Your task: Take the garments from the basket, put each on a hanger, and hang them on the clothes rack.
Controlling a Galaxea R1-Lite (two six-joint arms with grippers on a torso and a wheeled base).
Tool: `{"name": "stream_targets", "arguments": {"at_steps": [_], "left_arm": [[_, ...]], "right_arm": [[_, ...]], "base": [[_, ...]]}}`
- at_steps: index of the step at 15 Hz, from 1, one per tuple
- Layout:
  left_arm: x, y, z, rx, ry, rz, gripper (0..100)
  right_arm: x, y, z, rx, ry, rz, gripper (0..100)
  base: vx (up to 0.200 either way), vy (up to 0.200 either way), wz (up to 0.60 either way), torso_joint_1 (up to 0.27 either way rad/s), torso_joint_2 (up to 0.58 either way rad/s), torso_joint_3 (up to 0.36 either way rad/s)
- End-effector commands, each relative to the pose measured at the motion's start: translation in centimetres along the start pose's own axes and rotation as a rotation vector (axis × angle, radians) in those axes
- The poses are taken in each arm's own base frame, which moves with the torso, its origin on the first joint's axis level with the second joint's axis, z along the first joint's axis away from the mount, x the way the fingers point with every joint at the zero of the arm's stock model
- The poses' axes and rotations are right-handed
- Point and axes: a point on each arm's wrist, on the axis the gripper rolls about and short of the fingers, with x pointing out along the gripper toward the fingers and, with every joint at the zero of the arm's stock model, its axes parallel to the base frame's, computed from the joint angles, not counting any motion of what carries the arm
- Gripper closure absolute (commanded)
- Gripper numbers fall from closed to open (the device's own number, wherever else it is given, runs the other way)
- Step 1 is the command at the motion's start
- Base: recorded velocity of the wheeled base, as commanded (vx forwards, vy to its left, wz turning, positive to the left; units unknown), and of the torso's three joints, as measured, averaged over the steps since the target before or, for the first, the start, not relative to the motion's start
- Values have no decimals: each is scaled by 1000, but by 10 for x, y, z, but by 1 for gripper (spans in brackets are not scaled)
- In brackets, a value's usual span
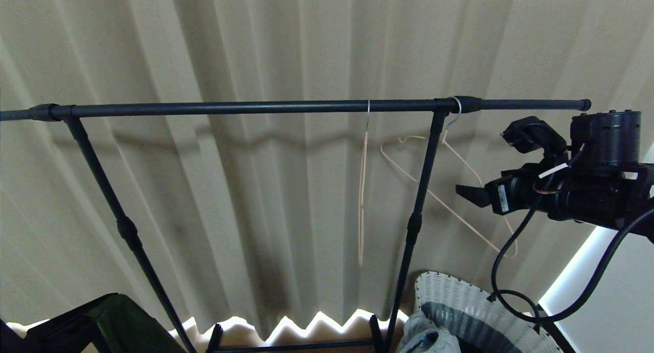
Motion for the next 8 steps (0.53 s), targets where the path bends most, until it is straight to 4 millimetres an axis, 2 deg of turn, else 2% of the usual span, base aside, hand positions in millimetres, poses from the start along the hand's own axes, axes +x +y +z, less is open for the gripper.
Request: {"name": "stream_targets", "arguments": {"at_steps": [1, 8], "left_arm": [[-2, 0, 0, -1, -11, 2, 100], [-2, 0, 0, -1, -11, 2, 100]], "right_arm": [[12, 2, -3, -3, 24, 6, 0], [13, 2, -7, 5, 39, 8, 0]], "base": [[0, 0, 0, 0, 0, 0], [0, 0, 0, 0, 0, 0]]}}
